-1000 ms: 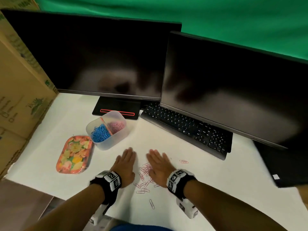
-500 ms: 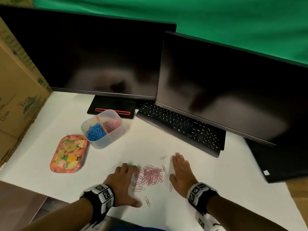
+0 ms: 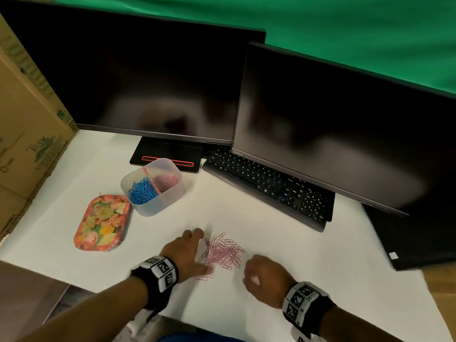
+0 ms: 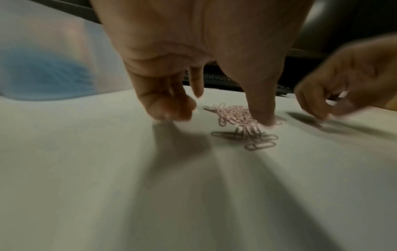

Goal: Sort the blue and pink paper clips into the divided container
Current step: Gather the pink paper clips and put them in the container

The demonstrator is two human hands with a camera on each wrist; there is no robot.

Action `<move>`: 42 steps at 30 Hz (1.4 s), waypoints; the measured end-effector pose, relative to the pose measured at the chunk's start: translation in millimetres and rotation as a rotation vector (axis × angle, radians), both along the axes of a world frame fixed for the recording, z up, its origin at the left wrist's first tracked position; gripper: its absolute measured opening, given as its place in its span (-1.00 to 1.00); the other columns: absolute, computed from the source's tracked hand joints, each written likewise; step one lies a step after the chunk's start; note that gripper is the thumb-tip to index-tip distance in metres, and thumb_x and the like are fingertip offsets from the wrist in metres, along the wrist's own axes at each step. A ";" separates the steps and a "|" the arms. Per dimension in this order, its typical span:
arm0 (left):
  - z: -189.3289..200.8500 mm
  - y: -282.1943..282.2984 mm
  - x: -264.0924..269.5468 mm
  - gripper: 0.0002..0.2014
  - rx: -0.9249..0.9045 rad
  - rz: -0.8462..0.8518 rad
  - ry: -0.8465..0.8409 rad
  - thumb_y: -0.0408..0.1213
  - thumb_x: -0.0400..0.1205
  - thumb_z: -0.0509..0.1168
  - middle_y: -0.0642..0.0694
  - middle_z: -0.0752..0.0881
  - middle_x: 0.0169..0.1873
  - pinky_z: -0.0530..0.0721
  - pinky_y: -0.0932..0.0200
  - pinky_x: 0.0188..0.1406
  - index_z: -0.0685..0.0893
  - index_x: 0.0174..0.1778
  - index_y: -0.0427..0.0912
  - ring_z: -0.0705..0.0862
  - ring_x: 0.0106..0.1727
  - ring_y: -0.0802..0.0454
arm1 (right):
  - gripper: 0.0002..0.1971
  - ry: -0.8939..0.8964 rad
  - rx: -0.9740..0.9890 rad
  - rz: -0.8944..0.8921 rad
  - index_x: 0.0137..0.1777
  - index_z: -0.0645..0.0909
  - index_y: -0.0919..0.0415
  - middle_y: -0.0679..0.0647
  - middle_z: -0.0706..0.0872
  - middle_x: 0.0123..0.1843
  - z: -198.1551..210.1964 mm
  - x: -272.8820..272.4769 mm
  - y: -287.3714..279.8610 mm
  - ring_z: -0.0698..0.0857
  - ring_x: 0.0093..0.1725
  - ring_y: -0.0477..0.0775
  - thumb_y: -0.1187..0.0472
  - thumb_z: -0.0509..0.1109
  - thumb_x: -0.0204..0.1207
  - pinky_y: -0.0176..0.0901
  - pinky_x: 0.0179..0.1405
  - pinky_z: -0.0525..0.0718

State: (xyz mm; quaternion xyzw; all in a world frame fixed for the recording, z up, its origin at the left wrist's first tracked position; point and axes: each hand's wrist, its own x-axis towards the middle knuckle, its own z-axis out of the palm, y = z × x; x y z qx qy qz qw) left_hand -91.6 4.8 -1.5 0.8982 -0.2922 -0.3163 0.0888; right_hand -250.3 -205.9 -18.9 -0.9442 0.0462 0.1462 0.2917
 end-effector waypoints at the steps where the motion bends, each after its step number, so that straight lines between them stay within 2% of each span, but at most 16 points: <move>1: 0.4 8.3 0.9 -0.09 0.039 -0.021 0.036 0.30 0.27 0.47 -0.07 0.48 0.27 0.62 0.04 0.11 0.23 0.42 0.01 0.64 0.21 -0.11 | -0.58 0.081 -0.026 0.073 -0.12 0.62 0.09 0.00 0.62 -0.03 -1.1 -5.8 -0.2 0.63 0.04 0.01 -0.20 0.10 0.41 -0.16 0.06 0.63; 4: -2.5 21.3 -0.9 -0.22 0.116 -0.070 0.124 0.13 0.30 0.55 -0.06 0.55 0.22 0.53 0.19 0.01 0.35 0.33 -0.06 0.61 0.18 -0.05 | -0.56 0.191 -0.070 0.190 -0.12 0.63 0.18 0.11 0.63 0.02 -4.5 -4.6 6.3 0.59 0.14 0.10 -0.15 0.09 0.42 -0.08 0.12 0.61; 8: -5.4 1.6 0.5 -0.46 0.053 -0.016 0.134 -0.02 0.37 0.55 -0.09 0.66 0.05 0.47 0.25 -0.12 0.52 0.18 -0.10 0.66 0.07 -0.05 | -0.82 0.157 -0.017 0.123 0.01 0.62 0.21 0.13 0.61 0.22 -5.8 33.8 24.4 0.51 0.33 0.10 0.14 0.29 0.53 -0.10 0.35 0.51; 11: -4.8 -17.1 1.0 -0.65 -0.055 0.039 0.133 -0.14 0.43 0.50 -0.02 0.64 -0.13 0.47 0.27 -0.16 0.59 0.07 -0.11 0.70 0.04 -0.08 | -0.79 0.147 0.032 0.029 0.12 0.58 0.18 0.10 0.56 0.27 0.0 58.8 30.8 0.54 0.31 0.10 0.23 0.34 0.51 -0.10 0.38 0.51; 13: -4.0 -24.0 2.4 -0.66 -0.095 0.071 0.122 -0.18 0.45 0.49 -0.08 0.71 -0.05 0.49 0.27 -0.15 0.58 0.08 -0.13 0.70 0.05 -0.09 | -0.63 0.133 0.009 -0.054 0.25 0.48 0.13 0.08 0.47 0.29 5.4 64.4 30.3 0.57 0.26 0.14 0.21 0.42 0.46 -0.10 0.26 0.58; 14: -4.8 -25.4 3.2 -0.59 -0.102 0.093 0.119 -0.17 0.43 0.50 -0.12 0.71 0.04 0.53 0.25 -0.10 0.55 0.13 -0.12 0.68 0.07 -0.08 | -0.50 0.115 -0.025 -0.102 0.31 0.41 0.09 0.06 0.42 0.30 7.1 64.3 28.5 0.56 0.25 0.14 0.16 0.49 0.41 -0.07 0.21 0.61; 17: -9.1 -23.7 3.1 -0.15 -0.075 0.173 0.138 -0.09 0.32 0.59 -0.14 0.53 0.29 0.57 0.11 0.25 0.30 0.48 -0.06 0.59 0.29 -0.12 | 0.00 0.168 -0.126 -0.182 0.57 0.11 -0.01 0.05 0.25 0.40 5.8 60.9 25.5 0.44 0.36 0.11 -0.03 0.64 0.22 0.00 0.26 0.64; 19: -9.8 -26.4 -0.2 -0.07 -0.052 0.159 0.140 -0.09 0.31 0.60 -0.16 0.47 0.33 0.56 0.07 0.32 0.24 0.54 -0.06 0.57 0.34 -0.14 | 0.13 0.226 -0.130 -0.172 0.63 0.01 0.02 0.07 0.21 0.43 3.1 64.8 28.2 0.41 0.39 0.14 -0.10 0.67 0.17 0.02 0.33 0.60; 22: -8.4 -37.3 -3.7 -0.38 -0.086 0.133 0.093 -0.16 0.41 0.51 -0.16 0.56 0.22 0.58 0.11 0.20 0.46 0.38 -0.09 0.62 0.24 -0.15 | 0.00 0.228 -0.083 -0.159 0.58 0.19 0.03 0.09 0.29 0.38 -0.6 79.5 36.1 0.52 0.32 0.17 -0.08 0.66 0.20 0.01 0.32 0.61; 24: -6.3 -42.6 -2.8 -0.61 -0.105 0.133 0.061 -0.23 0.49 0.40 -0.15 0.62 0.14 0.56 0.16 0.12 0.60 0.25 -0.09 0.65 0.18 -0.15 | -0.19 0.212 -0.037 -0.179 0.51 0.33 0.02 0.09 0.37 0.32 -1.9 86.6 38.3 0.61 0.22 0.18 -0.03 0.61 0.28 -0.02 0.23 0.64; 26: -5.4 -44.7 -1.4 -0.74 -0.130 0.135 0.046 -0.29 0.51 0.33 -0.14 0.68 0.05 0.55 0.20 0.01 0.69 0.12 -0.07 0.68 0.11 -0.13 | -0.41 0.191 0.002 -0.193 0.44 0.45 0.02 0.08 0.44 0.27 -2.3 90.3 37.3 0.64 0.17 0.18 0.05 0.52 0.41 -0.06 0.18 0.65; 30: -4.5 -48.8 0.2 -0.83 -0.186 0.188 0.078 -0.30 0.52 0.32 -0.11 0.77 -0.10 0.47 0.27 -0.18 0.76 -0.03 -0.08 0.71 -0.03 -0.09 | -0.75 0.114 0.039 -0.198 0.21 0.66 0.04 0.11 0.60 0.12 -2.0 96.4 33.7 0.66 0.13 0.15 0.17 0.36 0.54 -0.14 0.10 0.62; 34: -2.2 -53.2 4.0 -0.86 -0.217 0.301 0.117 -0.35 0.48 0.33 -0.03 0.74 -0.30 0.51 0.30 -0.27 0.78 -0.20 -0.05 0.69 -0.21 -0.02 | -0.77 0.086 0.069 -0.213 0.13 0.74 0.06 0.10 0.71 0.06 0.4 103.7 32.5 0.70 0.06 0.11 0.23 0.35 0.54 -0.21 0.03 0.63; 37: -0.7 -54.5 7.5 -0.81 -0.268 0.391 0.129 -0.40 0.46 0.33 0.04 0.70 -0.42 0.48 0.37 -0.39 0.79 -0.32 -0.04 0.67 -0.29 0.05 | -0.80 0.091 0.154 -0.297 0.00 0.79 0.08 0.05 0.76 -0.12 2.5 109.1 33.8 0.72 -0.16 0.03 0.27 0.34 0.53 -0.29 -0.20 0.68; 39: 1.0 -54.2 9.4 -0.79 -0.291 0.437 0.129 -0.42 0.46 0.31 0.04 0.70 -0.43 0.46 0.40 -0.43 0.80 -0.34 -0.05 0.65 -0.31 0.07 | -0.81 0.105 0.205 -0.343 -0.06 0.80 0.10 0.05 0.77 -0.19 4.5 112.5 36.1 0.72 -0.24 0.02 0.28 0.34 0.53 -0.32 -0.28 0.67; 42: 4.3 -52.3 14.0 -0.80 -0.342 0.486 0.128 -0.44 0.45 0.33 -0.01 0.76 -0.35 0.50 0.37 -0.31 0.82 -0.27 -0.08 0.67 -0.28 0.06 | -0.83 0.101 0.264 -0.385 -0.13 0.81 0.12 -0.03 0.73 -0.31 9.8 118.5 37.1 0.71 -0.32 -0.01 0.28 0.37 0.52 -0.26 -0.29 0.69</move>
